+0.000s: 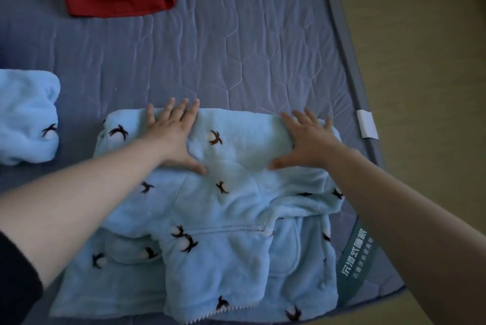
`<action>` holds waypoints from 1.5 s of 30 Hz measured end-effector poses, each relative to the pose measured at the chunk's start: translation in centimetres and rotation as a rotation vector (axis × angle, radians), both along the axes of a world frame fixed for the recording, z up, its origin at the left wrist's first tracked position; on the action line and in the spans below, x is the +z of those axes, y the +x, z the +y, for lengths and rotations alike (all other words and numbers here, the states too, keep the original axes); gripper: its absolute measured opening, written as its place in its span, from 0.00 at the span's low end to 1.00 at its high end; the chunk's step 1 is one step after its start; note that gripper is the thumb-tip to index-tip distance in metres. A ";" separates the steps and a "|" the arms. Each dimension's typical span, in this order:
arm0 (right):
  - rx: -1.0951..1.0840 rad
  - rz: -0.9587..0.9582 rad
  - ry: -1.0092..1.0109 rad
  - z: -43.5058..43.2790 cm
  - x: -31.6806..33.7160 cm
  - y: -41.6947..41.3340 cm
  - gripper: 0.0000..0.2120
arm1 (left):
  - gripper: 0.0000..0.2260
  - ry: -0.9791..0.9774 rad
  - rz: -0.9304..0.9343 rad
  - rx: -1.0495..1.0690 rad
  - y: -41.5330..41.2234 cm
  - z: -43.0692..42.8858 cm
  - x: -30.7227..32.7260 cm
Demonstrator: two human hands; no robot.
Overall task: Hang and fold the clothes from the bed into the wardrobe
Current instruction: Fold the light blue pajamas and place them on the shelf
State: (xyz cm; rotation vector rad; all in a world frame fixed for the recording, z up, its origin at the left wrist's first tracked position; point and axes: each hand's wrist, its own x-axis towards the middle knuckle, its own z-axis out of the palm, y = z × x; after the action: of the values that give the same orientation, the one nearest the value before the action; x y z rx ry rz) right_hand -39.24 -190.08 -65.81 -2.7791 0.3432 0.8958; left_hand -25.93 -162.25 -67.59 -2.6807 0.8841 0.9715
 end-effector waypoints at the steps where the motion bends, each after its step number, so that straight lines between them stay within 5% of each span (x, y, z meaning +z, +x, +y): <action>1: 0.026 -0.031 0.026 0.3 0.1 0.8 0.64 | 0.71 0.019 0.040 -0.008 1.5 -0.1 0.5; 6: -0.018 0.079 0.070 3.1 -0.6 2.7 0.63 | 0.67 0.084 0.044 -0.021 2.7 -0.2 1.1; 13: 0.043 -0.120 -0.109 3.1 1.4 2.7 0.36 | 0.28 -0.154 -0.103 0.018 3.4 0.9 3.5; 20: -0.021 -0.457 -0.243 2.6 7.5 3.4 0.31 | 0.21 -0.341 -0.359 0.018 4.0 0.3 9.5; 25: 0.042 -0.381 -0.122 4.0 9.3 -1.2 0.41 | 0.18 -0.421 -0.347 -0.026 -0.2 3.4 10.9; 30: 0.088 -0.517 -0.072 6.6 8.8 -9.4 0.23 | 0.16 -0.567 -0.334 -0.124 -6.7 6.6 11.2; 34: 0.035 -0.558 -0.048 8.9 8.3 -14.0 0.20 | 0.15 -0.635 -0.343 -0.151 -11.0 8.8 10.7; 38: 0.046 -0.274 0.002 11.4 6.9 -16.9 0.23 | 0.26 -0.329 0.002 -0.074 -15.2 11.1 8.3; 41: 0.009 -0.022 0.086 12.7 5.4 -18.1 0.21 | 0.26 -0.264 0.290 0.252 -16.8 11.5 6.6; 45: -0.142 -0.444 0.067 13.6 5.3 -17.4 0.16 | 0.22 -0.663 -0.314 0.403 -17.3 10.3 5.5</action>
State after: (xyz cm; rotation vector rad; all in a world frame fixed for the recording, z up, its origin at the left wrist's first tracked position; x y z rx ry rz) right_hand -56.64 -176.49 -60.47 -2.7464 0.4168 0.2394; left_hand -43.23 -151.91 -62.08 -3.5363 0.6958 0.2987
